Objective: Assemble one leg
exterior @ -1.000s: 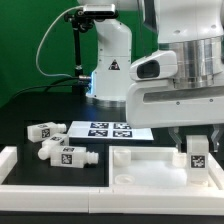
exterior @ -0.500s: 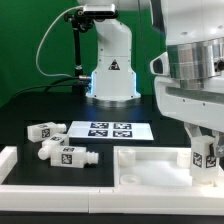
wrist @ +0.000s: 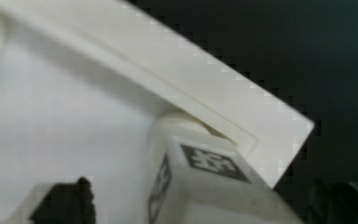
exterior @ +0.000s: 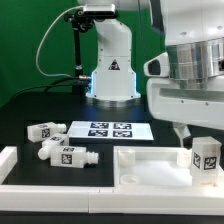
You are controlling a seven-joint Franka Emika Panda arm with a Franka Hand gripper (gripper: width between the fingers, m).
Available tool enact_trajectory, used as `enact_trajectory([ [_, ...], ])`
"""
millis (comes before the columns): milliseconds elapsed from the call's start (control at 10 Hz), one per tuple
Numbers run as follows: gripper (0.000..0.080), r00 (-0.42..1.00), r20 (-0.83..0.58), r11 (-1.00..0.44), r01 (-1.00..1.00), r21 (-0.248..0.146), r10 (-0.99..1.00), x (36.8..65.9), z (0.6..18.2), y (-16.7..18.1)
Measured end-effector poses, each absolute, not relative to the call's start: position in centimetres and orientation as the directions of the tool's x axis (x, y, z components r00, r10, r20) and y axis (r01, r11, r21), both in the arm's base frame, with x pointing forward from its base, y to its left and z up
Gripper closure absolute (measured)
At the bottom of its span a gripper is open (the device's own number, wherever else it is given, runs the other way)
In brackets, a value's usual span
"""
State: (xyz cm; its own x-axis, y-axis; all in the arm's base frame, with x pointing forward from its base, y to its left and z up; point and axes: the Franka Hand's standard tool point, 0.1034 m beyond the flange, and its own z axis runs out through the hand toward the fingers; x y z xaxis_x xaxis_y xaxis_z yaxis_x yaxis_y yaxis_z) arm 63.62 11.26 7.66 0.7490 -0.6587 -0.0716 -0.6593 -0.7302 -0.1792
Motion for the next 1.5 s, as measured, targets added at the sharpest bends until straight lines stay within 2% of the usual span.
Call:
enact_trajectory([
  [400, 0.0151, 0.919, -0.018, -0.903, -0.390, -0.177, -0.393, 63.35, 7.62, 11.81],
  [500, 0.0150, 0.983, 0.048, -0.979, -0.168, -0.118, -0.175, 63.54, 7.57, 11.79],
  [600, 0.0150, 0.996, 0.089, -0.997, 0.022, -0.078, 0.015, 63.88, 7.72, 11.77],
  [700, 0.0152, 0.995, 0.094, -0.996, 0.024, -0.083, 0.016, 63.98, 7.77, 11.86],
  [800, 0.0260, 0.995, 0.089, -0.995, -0.032, -0.092, -0.040, 63.96, 7.75, 11.90],
  [900, 0.0260, 0.994, 0.085, -0.993, -0.065, -0.096, -0.074, 63.96, 7.76, 11.93],
  [1000, 0.0491, 0.989, 0.080, -0.988, -0.119, -0.101, -0.127, 63.95, 7.75, 11.97],
  [1300, 0.0499, 0.907, 0.043, -0.903, -0.411, -0.123, -0.418, 63.94, 7.60, 11.43],
  [1500, 0.0504, 0.706, -0.024, -0.699, -0.704, -0.127, -0.707, 63.54, 7.39, 11.72],
])
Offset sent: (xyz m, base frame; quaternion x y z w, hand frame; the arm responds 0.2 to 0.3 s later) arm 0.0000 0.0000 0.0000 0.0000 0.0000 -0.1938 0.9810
